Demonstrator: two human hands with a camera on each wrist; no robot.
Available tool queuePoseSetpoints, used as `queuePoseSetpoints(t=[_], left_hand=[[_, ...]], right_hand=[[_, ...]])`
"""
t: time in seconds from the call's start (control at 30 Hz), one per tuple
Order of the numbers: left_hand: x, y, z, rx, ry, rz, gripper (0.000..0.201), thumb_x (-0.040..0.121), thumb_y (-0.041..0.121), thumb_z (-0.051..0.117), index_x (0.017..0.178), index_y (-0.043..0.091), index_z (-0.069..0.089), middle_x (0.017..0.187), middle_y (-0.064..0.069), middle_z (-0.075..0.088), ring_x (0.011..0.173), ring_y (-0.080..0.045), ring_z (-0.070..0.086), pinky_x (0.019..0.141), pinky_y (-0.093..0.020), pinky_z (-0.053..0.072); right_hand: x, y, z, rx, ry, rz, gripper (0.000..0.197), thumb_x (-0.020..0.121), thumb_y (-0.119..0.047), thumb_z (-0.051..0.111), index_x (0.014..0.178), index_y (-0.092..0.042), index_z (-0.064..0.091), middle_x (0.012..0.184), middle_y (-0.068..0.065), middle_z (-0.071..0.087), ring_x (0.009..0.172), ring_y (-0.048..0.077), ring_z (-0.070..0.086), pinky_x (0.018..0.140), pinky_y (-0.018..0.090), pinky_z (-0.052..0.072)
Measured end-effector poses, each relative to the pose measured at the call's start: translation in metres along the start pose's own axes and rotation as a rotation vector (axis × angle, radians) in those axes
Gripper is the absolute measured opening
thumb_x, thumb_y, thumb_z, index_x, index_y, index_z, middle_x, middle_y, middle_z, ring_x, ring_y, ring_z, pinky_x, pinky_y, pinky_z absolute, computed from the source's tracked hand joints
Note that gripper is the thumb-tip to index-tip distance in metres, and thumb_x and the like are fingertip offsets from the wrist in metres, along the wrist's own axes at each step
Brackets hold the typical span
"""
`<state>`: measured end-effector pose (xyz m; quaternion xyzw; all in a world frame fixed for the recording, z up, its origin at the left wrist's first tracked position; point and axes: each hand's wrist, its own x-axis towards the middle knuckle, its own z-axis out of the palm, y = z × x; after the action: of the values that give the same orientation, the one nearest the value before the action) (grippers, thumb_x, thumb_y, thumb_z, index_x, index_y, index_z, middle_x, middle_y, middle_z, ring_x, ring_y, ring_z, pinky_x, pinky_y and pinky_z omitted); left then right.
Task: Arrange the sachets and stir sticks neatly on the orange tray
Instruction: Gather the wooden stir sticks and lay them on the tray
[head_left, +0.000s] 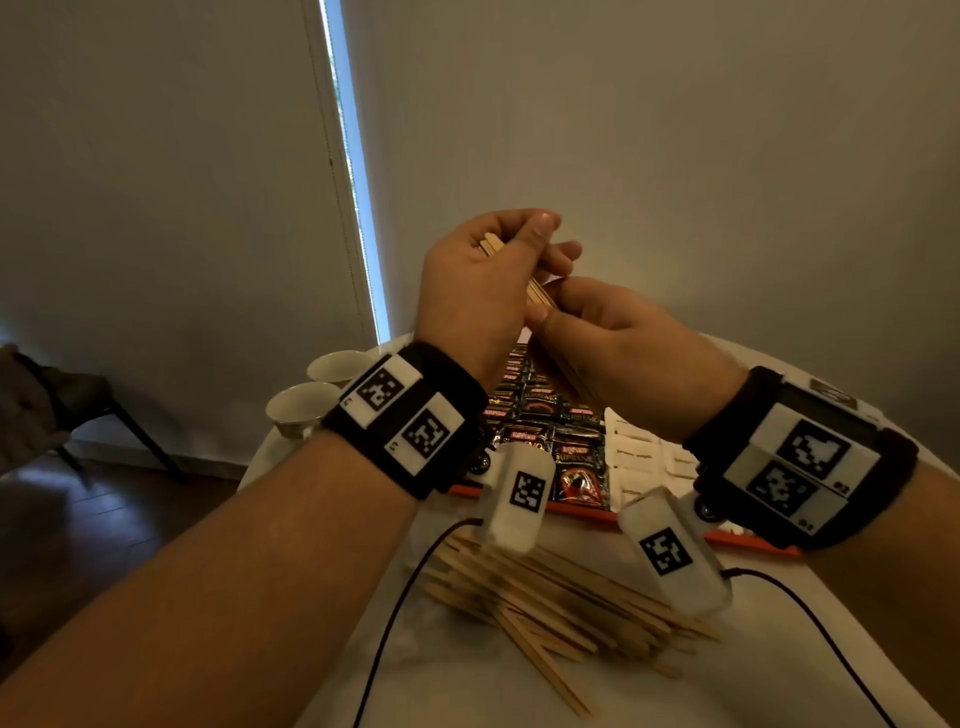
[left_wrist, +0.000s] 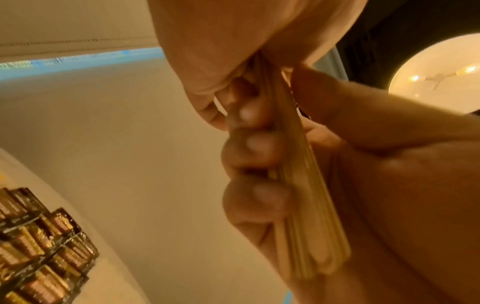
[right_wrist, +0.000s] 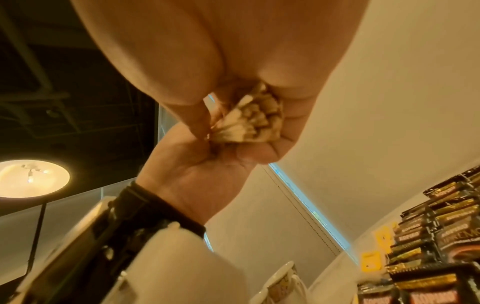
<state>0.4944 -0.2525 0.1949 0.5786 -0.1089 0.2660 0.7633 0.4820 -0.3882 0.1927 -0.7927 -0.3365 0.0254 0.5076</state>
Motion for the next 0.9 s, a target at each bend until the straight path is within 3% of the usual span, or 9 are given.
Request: queuePoseSetpoints(t=[0.13, 0.2, 0.33, 0.4, 0.5, 0.57, 0.67, 0.8, 0.9], left_hand=[[0.008, -0.013, 0.016, 0.044, -0.123, -0.178, 0.009, 0.103, 0.012, 0.061, 0.105, 0.010, 0.070, 0.075, -0.004, 0.074, 0.100, -0.026, 0.077, 0.090, -0.046, 0.062], [0.011, -0.026, 0.026, 0.106, -0.179, -0.270, 0.012, 0.103, 0.016, 0.062, 0.108, 0.011, 0.072, 0.091, -0.005, 0.079, 0.101, -0.024, 0.077, 0.091, -0.046, 0.061], [0.016, -0.051, 0.051, 0.201, -0.249, -0.392, 0.015, 0.099, 0.023, 0.066, 0.107, 0.019, 0.078, 0.111, -0.002, 0.079, 0.114, -0.026, 0.071, 0.098, -0.053, 0.057], [0.017, -0.056, 0.066, 0.161, -0.290, -0.461, 0.018, 0.101, 0.020, 0.064, 0.111, 0.017, 0.077, 0.114, -0.005, 0.078, 0.115, -0.027, 0.070, 0.093, -0.048, 0.061], [0.010, -0.056, 0.088, 0.181, -0.292, -0.527, 0.022, 0.102, 0.025, 0.065, 0.113, 0.008, 0.073, 0.102, -0.009, 0.075, 0.094, -0.026, 0.072, 0.065, -0.036, 0.061], [0.003, -0.063, 0.098, 0.268, -0.315, -0.597, 0.031, 0.101, 0.036, 0.066, 0.106, 0.006, 0.070, 0.098, -0.010, 0.073, 0.091, -0.028, 0.071, 0.073, -0.042, 0.063], [-0.007, -0.080, 0.106, 0.459, -0.434, -0.732, 0.032, 0.101, 0.044, 0.061, 0.099, 0.013, 0.067, 0.113, -0.011, 0.069, 0.098, -0.030, 0.071, 0.086, -0.043, 0.059], [-0.020, -0.093, 0.113, 0.729, -0.584, -0.757, 0.029, 0.103, 0.026, 0.064, 0.127, 0.009, 0.062, 0.120, -0.011, 0.066, 0.097, -0.028, 0.073, 0.079, -0.037, 0.063], [-0.025, -0.099, 0.115, 0.910, -0.721, -0.695, 0.025, 0.100, 0.017, 0.067, 0.123, 0.008, 0.066, 0.113, -0.010, 0.071, 0.094, -0.024, 0.074, 0.081, -0.036, 0.064]], right_hand=[[-0.007, -0.002, -0.019, -0.201, 0.018, 0.150, 0.020, 0.104, -0.034, 0.055, 0.112, -0.019, 0.064, 0.092, -0.001, 0.073, 0.073, 0.011, 0.069, 0.065, 0.027, 0.056], [-0.009, -0.003, -0.030, -0.381, 0.015, 0.207, 0.012, 0.102, -0.034, 0.058, 0.103, -0.024, 0.064, 0.092, -0.005, 0.070, 0.069, 0.002, 0.067, 0.055, 0.015, 0.050], [-0.014, 0.010, -0.046, -0.293, 0.013, 0.342, 0.010, 0.098, -0.022, 0.063, 0.107, -0.018, 0.064, 0.102, 0.009, 0.073, 0.087, 0.026, 0.074, 0.075, 0.042, 0.064], [-0.019, 0.016, -0.053, -0.174, 0.064, 0.390, 0.012, 0.098, -0.017, 0.062, 0.109, -0.015, 0.065, 0.097, 0.010, 0.073, 0.078, 0.022, 0.072, 0.064, 0.034, 0.061], [-0.026, 0.025, -0.066, -0.220, 0.136, 0.452, 0.015, 0.102, -0.019, 0.056, 0.104, -0.010, 0.067, 0.082, 0.004, 0.066, 0.058, 0.010, 0.058, 0.050, 0.022, 0.047], [-0.029, 0.039, -0.075, -0.331, 0.145, 0.537, 0.022, 0.104, -0.023, 0.051, 0.103, -0.008, 0.066, 0.079, 0.005, 0.065, 0.054, 0.012, 0.056, 0.047, 0.023, 0.047], [-0.033, 0.067, -0.086, -0.571, 0.123, 0.703, 0.027, 0.105, -0.023, 0.048, 0.107, -0.005, 0.067, 0.095, 0.012, 0.072, 0.070, 0.023, 0.061, 0.064, 0.034, 0.052], [-0.040, 0.100, -0.099, -0.651, 0.061, 0.895, 0.028, 0.106, -0.024, 0.049, 0.109, -0.005, 0.069, 0.100, 0.009, 0.072, 0.078, 0.023, 0.061, 0.074, 0.033, 0.053], [-0.043, 0.109, -0.102, -0.736, 0.003, 0.927, 0.029, 0.107, -0.025, 0.048, 0.119, -0.005, 0.064, 0.106, 0.008, 0.067, 0.078, 0.020, 0.059, 0.072, 0.029, 0.050]])
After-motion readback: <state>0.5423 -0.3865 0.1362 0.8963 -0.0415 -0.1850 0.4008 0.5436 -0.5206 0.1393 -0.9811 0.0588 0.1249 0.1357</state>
